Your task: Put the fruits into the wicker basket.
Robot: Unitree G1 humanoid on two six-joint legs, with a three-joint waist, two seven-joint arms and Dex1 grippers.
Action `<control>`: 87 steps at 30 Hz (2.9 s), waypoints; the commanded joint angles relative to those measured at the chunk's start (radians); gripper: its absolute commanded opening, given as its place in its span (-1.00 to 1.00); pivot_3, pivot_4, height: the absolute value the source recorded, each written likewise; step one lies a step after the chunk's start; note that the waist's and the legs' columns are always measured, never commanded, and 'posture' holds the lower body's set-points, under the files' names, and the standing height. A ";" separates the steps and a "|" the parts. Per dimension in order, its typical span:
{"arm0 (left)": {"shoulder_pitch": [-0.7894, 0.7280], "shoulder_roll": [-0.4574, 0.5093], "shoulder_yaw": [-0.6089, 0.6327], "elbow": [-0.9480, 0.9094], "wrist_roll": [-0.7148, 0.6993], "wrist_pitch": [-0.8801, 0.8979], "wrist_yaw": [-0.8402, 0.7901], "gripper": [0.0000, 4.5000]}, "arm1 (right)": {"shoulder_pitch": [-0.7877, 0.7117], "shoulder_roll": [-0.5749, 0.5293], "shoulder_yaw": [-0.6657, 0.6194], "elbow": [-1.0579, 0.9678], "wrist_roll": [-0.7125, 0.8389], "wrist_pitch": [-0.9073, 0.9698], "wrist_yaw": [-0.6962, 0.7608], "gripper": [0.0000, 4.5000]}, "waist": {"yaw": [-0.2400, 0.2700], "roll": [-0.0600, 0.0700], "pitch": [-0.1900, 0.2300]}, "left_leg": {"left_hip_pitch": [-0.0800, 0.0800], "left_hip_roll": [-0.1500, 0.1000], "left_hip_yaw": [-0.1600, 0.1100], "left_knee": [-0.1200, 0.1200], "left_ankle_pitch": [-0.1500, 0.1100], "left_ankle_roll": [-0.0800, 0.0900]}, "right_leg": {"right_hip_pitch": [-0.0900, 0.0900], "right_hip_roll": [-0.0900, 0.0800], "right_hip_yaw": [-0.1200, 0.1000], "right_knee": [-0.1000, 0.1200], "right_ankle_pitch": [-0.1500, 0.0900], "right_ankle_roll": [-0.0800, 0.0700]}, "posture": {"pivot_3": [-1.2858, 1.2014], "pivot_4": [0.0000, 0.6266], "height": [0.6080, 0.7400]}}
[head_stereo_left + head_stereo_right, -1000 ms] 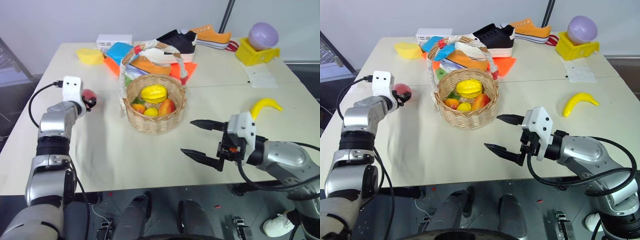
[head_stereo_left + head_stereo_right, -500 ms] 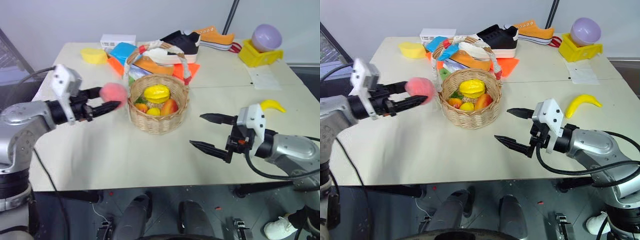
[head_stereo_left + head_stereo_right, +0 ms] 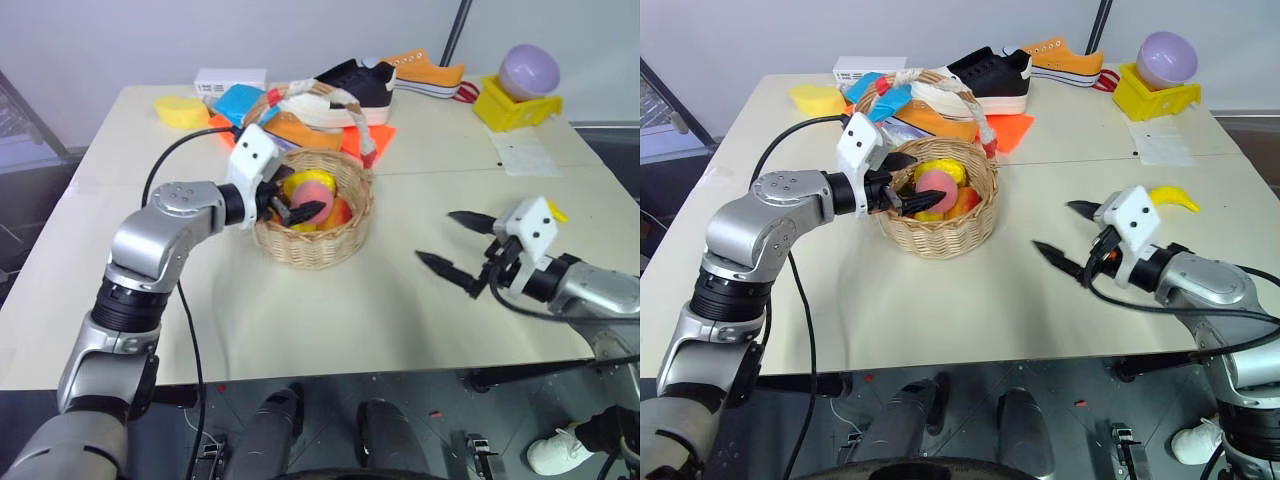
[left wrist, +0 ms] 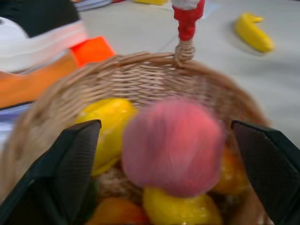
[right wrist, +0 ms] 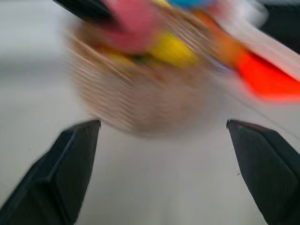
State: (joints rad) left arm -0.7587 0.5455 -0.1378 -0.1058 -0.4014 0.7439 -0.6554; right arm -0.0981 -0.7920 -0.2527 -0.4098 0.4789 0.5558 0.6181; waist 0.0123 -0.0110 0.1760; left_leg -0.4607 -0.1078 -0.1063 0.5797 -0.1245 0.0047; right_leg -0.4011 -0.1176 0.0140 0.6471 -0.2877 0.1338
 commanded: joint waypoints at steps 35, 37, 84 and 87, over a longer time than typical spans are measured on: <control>0.286 0.062 0.232 -0.224 -0.186 -0.156 -0.183 1.00 | -0.192 0.036 -0.029 0.270 -0.188 -0.023 -0.190 -0.69 | -0.025 0.009 0.001 | 0.005 0.001 0.000 -0.002 0.002 -0.001 | 0.002 0.005 0.001 0.004 0.000 0.002 | 0.03 -0.52 1.00; 0.320 0.088 0.277 -0.197 -0.190 -0.184 -0.203 1.00 | -0.090 -0.028 -0.042 0.111 -0.106 -0.033 -0.036 -0.69 | -0.026 0.009 0.001 | 0.006 0.001 0.000 -0.003 0.001 -0.001 | 0.003 0.004 0.000 0.005 0.000 0.003 | 0.03 -0.52 1.00; 0.401 0.079 0.361 -0.206 -0.293 -0.252 -0.233 1.00 | -0.602 0.433 0.281 0.333 -0.181 -0.040 -0.175 0.96 | -0.027 0.006 0.000 | 0.002 0.002 -0.002 -0.004 0.003 -0.004 | -0.005 0.007 0.003 0.004 0.003 -0.002 | 0.03 -0.52 1.00; 0.412 0.073 0.356 -0.222 -0.294 -0.251 -0.227 1.00 | -0.664 0.463 0.276 0.456 -0.208 -0.100 -0.183 0.96 | -0.028 0.006 0.000 | 0.002 0.002 -0.002 -0.004 0.003 -0.004 | -0.005 0.007 0.004 0.004 0.003 -0.002 | 0.03 -0.52 1.00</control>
State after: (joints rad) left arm -0.3470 0.6199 0.2111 -0.2924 -0.6829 0.5106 -0.8842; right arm -0.7207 -0.3379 0.0369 0.0197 0.2850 0.5054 0.4386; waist -0.0153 -0.0053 0.1764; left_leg -0.4586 -0.1063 -0.1086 0.5757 -0.1219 0.0005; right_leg -0.4058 -0.1100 0.0177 0.6512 -0.2845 0.1318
